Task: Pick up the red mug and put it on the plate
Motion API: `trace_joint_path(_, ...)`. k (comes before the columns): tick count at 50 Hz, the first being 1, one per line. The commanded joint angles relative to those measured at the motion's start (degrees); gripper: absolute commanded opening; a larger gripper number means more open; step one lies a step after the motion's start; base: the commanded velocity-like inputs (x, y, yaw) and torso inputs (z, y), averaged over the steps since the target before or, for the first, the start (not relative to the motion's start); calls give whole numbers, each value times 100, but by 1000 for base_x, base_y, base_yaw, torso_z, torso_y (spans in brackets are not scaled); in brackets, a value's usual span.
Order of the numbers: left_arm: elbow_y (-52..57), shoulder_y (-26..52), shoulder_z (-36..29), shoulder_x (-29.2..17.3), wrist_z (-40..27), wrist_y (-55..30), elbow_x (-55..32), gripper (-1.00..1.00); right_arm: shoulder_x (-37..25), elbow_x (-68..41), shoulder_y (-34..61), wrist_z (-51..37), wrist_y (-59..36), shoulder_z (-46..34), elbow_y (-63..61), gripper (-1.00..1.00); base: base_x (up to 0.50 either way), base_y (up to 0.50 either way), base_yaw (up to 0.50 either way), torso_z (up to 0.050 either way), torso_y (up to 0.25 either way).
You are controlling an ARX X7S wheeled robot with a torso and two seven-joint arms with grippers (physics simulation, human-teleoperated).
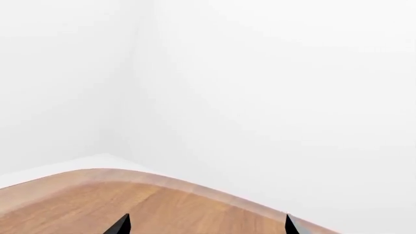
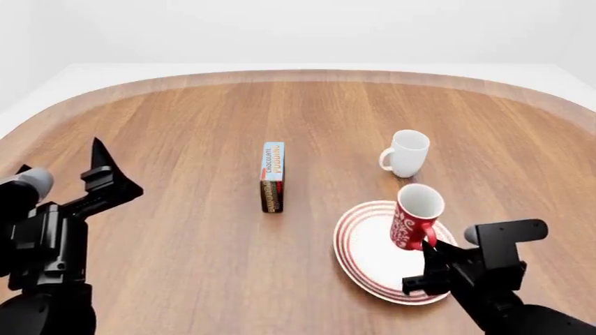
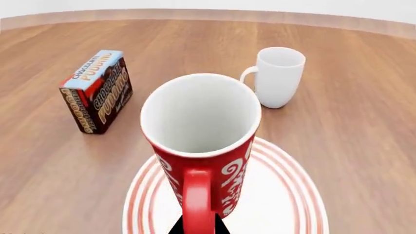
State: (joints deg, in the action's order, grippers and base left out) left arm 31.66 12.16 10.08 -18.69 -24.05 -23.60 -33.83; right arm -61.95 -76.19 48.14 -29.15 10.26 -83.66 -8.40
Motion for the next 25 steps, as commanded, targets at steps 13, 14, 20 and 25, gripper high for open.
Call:
trace_joint_path(13, 113, -8, 101, -74, -89, -50, -169, 100, 963, -463, 305, 860, -492, 97, 1629, -100, 0, 0, 0, 0, 0)
trace_joint_path(14, 116, -5, 101, -77, -93, -54, -174, 100, 997, -466, 319, 880, -512, 96, 1678, -100, 0, 0, 0, 0, 0)
trace_joint_path(20, 128, 16, 92, -95, -110, -73, -195, 100, 1210, -474, 372, 1011, -608, 78, 1964, -100, 0, 0, 0, 0, 2)
trace_joint_path(25, 137, 38, 123, -114, -138, -94, -238, 100, 1369, -498, 328, 1149, -605, 76, 2281, -100, 0, 0, 0, 0, 0)
